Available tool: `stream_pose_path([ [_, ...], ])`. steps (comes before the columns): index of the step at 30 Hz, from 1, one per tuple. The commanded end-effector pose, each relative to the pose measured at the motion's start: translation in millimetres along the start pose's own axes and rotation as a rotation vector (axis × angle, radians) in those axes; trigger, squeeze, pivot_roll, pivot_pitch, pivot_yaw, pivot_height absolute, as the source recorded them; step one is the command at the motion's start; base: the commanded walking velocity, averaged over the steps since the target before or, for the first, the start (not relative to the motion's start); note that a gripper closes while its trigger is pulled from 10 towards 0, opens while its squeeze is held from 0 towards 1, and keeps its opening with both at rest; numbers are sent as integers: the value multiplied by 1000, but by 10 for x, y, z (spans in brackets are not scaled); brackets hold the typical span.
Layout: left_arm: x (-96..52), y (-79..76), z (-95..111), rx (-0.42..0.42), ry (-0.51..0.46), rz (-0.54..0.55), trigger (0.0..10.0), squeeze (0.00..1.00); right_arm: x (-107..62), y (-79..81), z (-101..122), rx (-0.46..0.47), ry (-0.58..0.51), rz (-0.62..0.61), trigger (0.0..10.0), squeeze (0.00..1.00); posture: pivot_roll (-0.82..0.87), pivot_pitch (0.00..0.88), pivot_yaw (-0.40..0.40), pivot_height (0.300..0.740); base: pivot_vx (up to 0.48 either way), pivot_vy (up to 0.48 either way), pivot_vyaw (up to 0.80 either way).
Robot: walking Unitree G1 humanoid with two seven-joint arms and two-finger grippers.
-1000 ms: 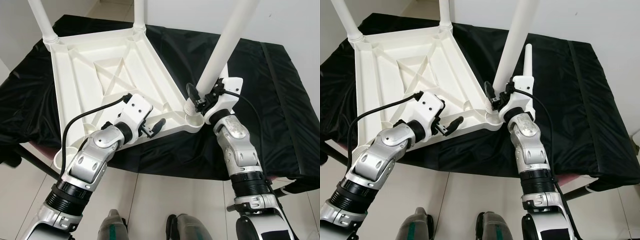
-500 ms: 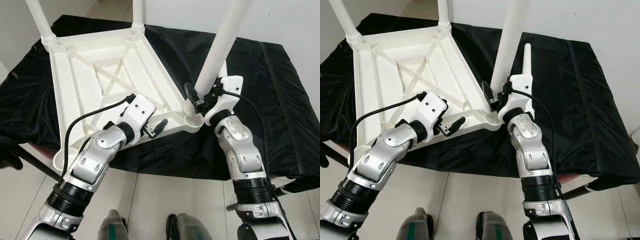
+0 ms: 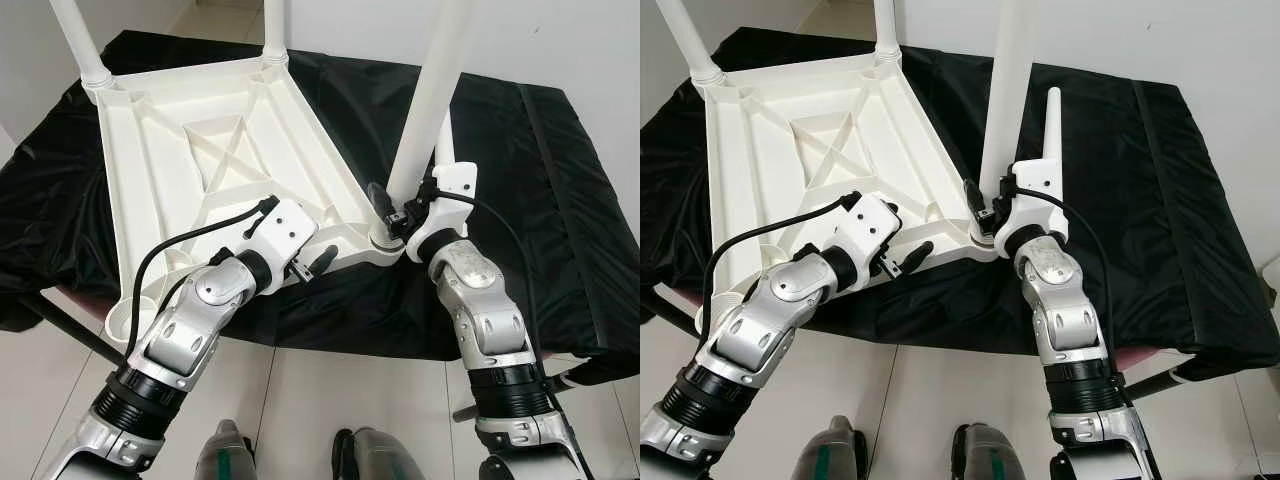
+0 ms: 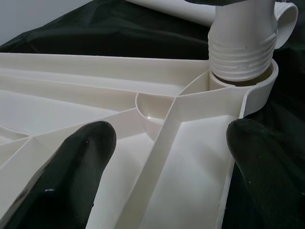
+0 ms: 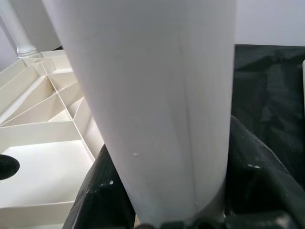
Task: Building children table
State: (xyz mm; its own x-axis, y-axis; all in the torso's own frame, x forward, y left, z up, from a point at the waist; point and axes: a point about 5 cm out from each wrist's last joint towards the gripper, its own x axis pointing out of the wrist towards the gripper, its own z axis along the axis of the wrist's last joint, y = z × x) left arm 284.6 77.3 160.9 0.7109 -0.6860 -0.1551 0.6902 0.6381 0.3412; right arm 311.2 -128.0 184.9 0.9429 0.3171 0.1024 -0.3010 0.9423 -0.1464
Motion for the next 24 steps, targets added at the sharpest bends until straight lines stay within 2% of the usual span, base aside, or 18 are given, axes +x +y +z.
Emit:
stream_pose_path([
  [1, -1, -8, 10, 19, -4, -22, 10000, 0, -42, -7, -123, -4, 65, -5, 10000, 0, -47, 54, -21, 740, 0, 0, 0],
  [11, -20, -30, 33, 4, -17, -41, 10000, 0, -98, 14, -118, -32, 81, 17, 10000, 0, -53, 72, -22, 740, 0, 0, 0],
  [18, -42, -85, 0, -12, -5, -89, 10000, 0, -98, 79, -98, -20, 63, 56, 10000, 0, -52, 76, -22, 740, 0, 0, 0],
  [21, -87, -160, -35, -65, 11, -149, 10000, 0, -118, 117, -126, -6, 42, 98, 10000, 0, -49, 78, -20, 740, 0, 0, 0],
  [24, -94, -168, -42, -64, 14, -153, 10000, 0, -126, 124, -133, -4, 42, 107, 10000, 0, -49, 78, -20, 740, 0, 0, 0],
])
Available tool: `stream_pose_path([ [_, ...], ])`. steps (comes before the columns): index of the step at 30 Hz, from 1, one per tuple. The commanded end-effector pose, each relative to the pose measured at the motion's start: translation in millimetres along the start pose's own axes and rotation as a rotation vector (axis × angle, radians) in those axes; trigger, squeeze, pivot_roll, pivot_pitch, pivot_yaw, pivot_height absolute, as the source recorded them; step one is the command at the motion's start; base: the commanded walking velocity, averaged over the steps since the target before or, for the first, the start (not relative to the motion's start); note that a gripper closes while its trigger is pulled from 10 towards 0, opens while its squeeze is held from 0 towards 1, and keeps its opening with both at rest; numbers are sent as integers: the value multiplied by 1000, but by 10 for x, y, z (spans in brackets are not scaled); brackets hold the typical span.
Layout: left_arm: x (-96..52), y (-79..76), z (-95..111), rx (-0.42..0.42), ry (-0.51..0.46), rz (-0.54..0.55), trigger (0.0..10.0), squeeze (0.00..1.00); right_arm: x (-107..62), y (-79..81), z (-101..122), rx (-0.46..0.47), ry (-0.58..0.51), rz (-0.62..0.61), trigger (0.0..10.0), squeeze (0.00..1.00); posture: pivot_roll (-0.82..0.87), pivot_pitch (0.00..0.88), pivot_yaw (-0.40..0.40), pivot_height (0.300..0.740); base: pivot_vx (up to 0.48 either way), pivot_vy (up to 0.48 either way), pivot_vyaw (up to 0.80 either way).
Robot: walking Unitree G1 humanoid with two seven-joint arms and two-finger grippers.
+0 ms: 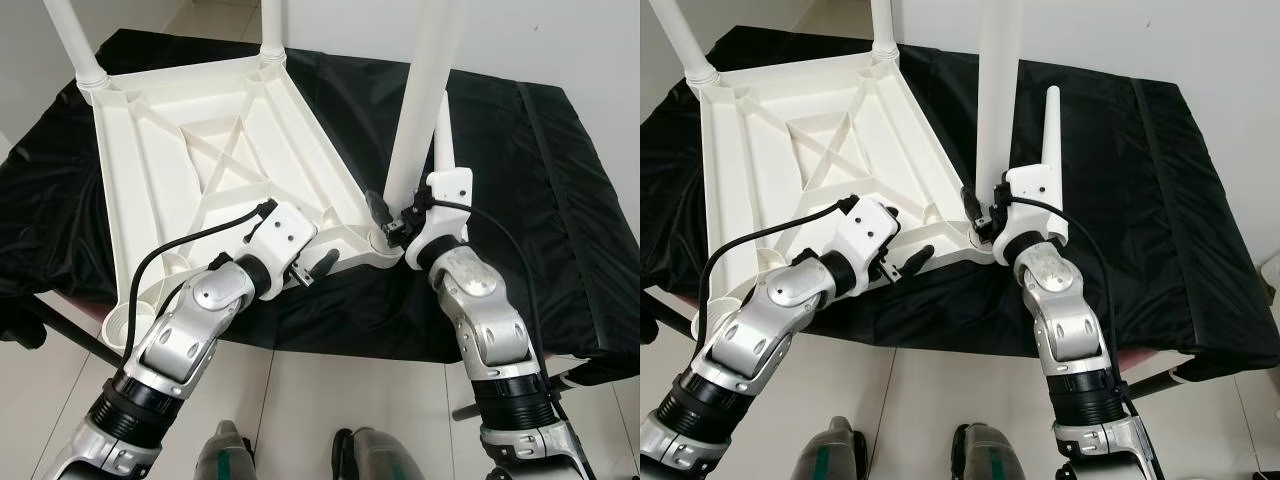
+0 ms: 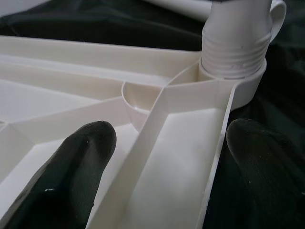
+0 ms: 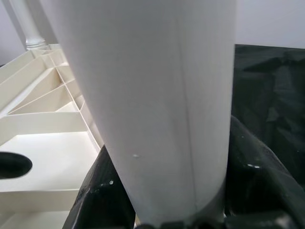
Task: Building children table
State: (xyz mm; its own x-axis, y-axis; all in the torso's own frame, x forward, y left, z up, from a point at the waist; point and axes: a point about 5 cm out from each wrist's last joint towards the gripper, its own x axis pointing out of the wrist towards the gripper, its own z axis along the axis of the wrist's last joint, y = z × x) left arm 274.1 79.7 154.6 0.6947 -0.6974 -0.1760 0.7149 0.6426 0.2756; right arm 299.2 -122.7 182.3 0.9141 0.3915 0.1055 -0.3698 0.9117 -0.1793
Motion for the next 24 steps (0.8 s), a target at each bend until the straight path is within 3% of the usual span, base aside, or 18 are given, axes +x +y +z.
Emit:
stream_pose_path([
  [1, -13, -93, 0, 3, 7, -130, 10000, 0, -31, 45, -131, 25, 57, 35, 10000, 0, -49, 78, -20, 740, 0, 0, 0],
  [12, -41, -95, -1, 1, 14, -141, 10000, 0, -85, 72, -143, -13, 49, 63, 10000, 0, -42, 87, -13, 740, 0, 0, 0],
  [14, -45, -102, 5, 1, 15, -144, 10000, 0, -97, 43, -158, 81, 43, 38, 10000, 0, -45, 89, -9, 740, 0, 0, 0],
  [16, -45, -102, 5, 1, 15, -144, 10000, 0, -97, 43, -158, 81, 43, 38, 10000, 0, -45, 89, -9, 740, 0, 0, 0],
  [20, -52, -106, 28, 2, 14, -147, 10000, 0, -105, -79, -268, 248, 71, -64, 10000, 0, -42, 89, -6, 740, 0, 0, 0],
  [24, -55, -103, 35, 4, 13, -149, 10000, 0, -94, -121, -290, 315, 76, -108, 10000, 0, -42, 89, -6, 740, 0, 0, 0],
])
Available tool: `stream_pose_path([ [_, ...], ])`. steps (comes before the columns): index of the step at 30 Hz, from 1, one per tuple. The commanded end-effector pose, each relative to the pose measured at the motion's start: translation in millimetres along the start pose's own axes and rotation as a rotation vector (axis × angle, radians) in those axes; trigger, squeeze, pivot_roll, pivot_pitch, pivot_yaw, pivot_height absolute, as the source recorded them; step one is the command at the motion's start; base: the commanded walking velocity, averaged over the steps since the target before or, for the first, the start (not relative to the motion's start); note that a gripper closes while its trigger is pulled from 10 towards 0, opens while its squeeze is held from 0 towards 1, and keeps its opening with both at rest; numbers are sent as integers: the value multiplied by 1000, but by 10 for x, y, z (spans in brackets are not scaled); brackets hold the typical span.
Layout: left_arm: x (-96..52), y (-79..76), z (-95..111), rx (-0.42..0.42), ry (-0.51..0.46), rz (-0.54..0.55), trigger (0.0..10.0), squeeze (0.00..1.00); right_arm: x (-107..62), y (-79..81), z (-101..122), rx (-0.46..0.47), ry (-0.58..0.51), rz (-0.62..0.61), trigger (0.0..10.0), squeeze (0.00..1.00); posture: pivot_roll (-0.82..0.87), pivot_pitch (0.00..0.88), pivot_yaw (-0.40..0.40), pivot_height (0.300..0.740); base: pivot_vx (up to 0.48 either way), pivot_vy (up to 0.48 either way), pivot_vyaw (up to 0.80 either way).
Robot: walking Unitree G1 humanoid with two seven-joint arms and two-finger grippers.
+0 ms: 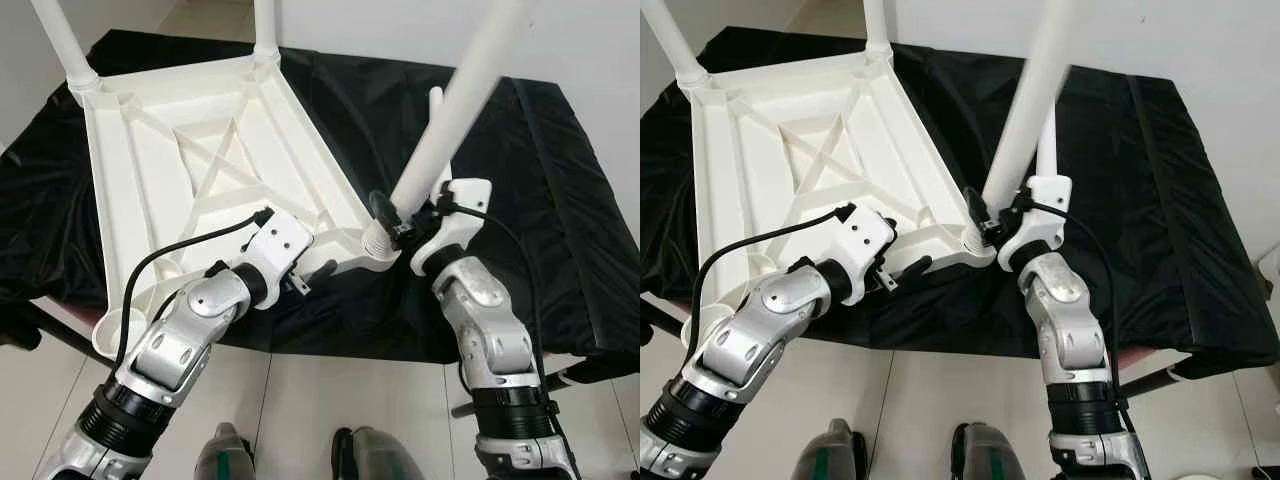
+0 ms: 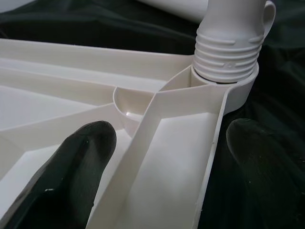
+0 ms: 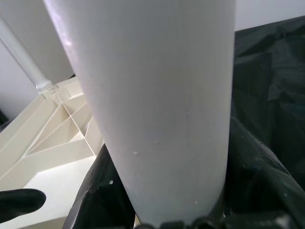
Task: Building children table
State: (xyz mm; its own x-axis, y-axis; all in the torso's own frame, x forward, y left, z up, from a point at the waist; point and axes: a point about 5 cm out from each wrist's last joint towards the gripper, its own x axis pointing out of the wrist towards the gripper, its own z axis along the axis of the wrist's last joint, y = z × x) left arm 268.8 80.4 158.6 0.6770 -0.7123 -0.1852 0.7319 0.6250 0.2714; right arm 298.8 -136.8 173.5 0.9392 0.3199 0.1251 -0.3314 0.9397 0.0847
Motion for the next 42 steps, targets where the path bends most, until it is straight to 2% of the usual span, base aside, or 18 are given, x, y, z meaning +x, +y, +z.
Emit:
stream_pose_path([
  [1, -8, -82, -6, 4, 11, -125, 10000, 0, -25, -67, -181, 71, 88, -54, 10000, 0, -39, 88, -4, 740, 0, 0, 0],
  [4, -16, -83, -7, 6, 12, -127, 10000, 0, -26, -90, -203, 100, 93, -80, 10000, 0, -37, 85, -4, 740, 0, 0, 0],
  [9, -16, -83, -3, 8, 12, -128, 10000, 0, -26, -85, -221, 70, 103, -81, 10000, 0, -37, 83, -3, 740, 0, 0, 0],
  [18, -22, -90, 6, 7, 12, -127, 10000, 0, -64, -122, -309, 84, 137, -143, 10000, 0, -35, 76, -5, 740, 0, 0, 0],
  [23, -39, -92, -6, 7, 16, -128, 10000, 0, -138, -22, -289, 26, 75, -100, 10000, 0, -34, 72, -4, 740, 0, 0, 0],
  [26, -50, -79, -12, 8, 21, -125, 10000, 0, -136, 72, -250, -6, 45, -64, 10000, 0, -32, 72, -4, 740, 0, 0, 0],
  [30, -54, -79, -13, 6, 22, -124, 10000, 0, -120, 115, -235, -31, 40, -57, 10000, 0, -32, 71, -3, 740, 0, 0, 0],
  [40, -63, -83, -13, 4, 24, -121, 10000, 0, -26, 216, -242, -97, 89, -19, 10000, 0, -26, 74, -5, 740, 0, 0, 0],
  [42, -64, -75, -12, 3, 24, -116, 10000, 0, 33, 243, -212, -148, 104, 6, 10000, 0, -25, 74, -5, 740, 0, 0, 0],
])
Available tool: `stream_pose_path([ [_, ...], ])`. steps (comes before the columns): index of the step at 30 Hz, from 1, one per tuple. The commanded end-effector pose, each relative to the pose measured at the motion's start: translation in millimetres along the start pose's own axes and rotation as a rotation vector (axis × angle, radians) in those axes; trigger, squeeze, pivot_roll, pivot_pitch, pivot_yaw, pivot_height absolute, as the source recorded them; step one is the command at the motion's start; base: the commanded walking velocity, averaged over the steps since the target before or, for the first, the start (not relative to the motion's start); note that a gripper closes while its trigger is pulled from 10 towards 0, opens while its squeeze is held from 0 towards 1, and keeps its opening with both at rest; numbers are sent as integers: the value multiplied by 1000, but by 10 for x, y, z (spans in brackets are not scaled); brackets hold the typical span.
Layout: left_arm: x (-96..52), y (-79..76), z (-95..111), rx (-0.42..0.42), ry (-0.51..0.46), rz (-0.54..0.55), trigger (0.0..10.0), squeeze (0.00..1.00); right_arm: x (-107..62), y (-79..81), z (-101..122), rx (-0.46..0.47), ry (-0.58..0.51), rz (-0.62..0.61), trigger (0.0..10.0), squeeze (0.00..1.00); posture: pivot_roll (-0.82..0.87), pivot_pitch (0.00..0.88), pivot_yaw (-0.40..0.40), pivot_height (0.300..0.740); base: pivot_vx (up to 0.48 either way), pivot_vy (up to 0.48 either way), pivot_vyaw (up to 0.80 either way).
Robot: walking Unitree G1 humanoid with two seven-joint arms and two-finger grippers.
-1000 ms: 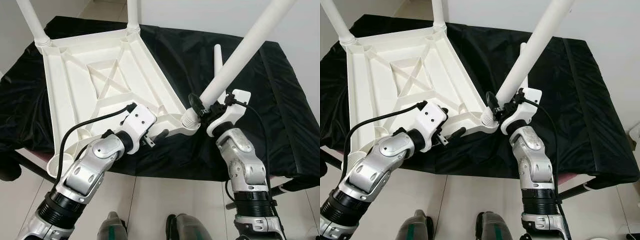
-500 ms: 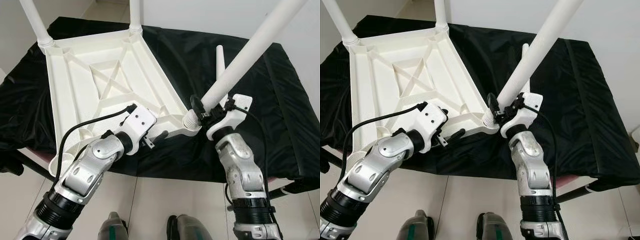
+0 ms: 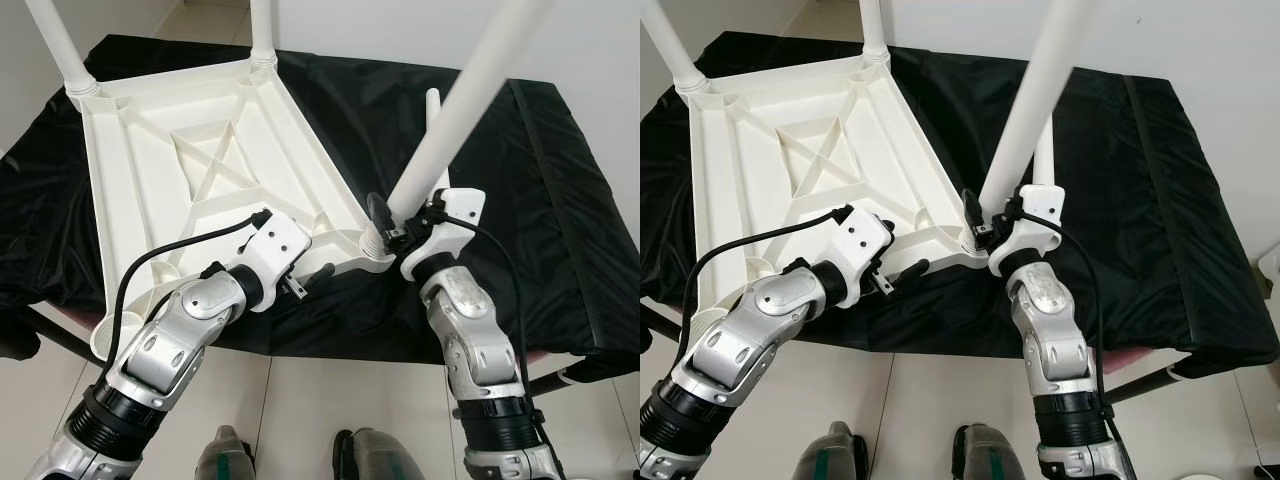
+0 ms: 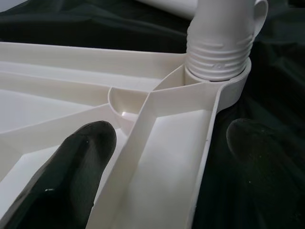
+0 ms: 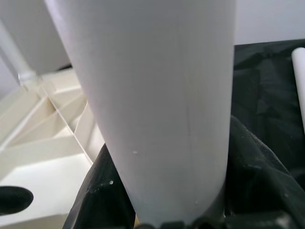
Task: Building children table
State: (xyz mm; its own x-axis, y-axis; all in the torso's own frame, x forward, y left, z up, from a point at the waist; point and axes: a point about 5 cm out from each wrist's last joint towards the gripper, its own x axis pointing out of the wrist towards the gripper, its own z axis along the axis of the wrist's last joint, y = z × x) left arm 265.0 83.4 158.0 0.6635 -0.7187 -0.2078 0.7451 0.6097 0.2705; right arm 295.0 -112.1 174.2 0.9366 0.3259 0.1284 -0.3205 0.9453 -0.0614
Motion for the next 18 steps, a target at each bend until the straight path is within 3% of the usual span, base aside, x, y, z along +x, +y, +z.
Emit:
stream_pose_path([
  [1, -17, -63, 0, 1, 6, -94, 10000, 0, 17, 35, -179, -22, 114, 21, 10000, 0, -23, 76, -7, 740, 0, 0, 0],
  [6, -24, -62, 9, 5, 6, -90, 10000, 0, 73, 86, -145, -179, 108, 69, 10000, 0, -17, 79, -12, 740, 0, 0, 0],
  [15, -53, -50, 1, 0, 11, -76, 10000, 0, 32, 128, -143, -164, 113, 87, 10000, 0, -16, 94, -14, 740, 0, 0, 0],
  [18, -55, -41, 1, -3, 12, -74, 10000, 0, 17, 104, -181, -111, 132, 70, 10000, 0, -19, 96, -13, 740, 0, 0, 0],
])
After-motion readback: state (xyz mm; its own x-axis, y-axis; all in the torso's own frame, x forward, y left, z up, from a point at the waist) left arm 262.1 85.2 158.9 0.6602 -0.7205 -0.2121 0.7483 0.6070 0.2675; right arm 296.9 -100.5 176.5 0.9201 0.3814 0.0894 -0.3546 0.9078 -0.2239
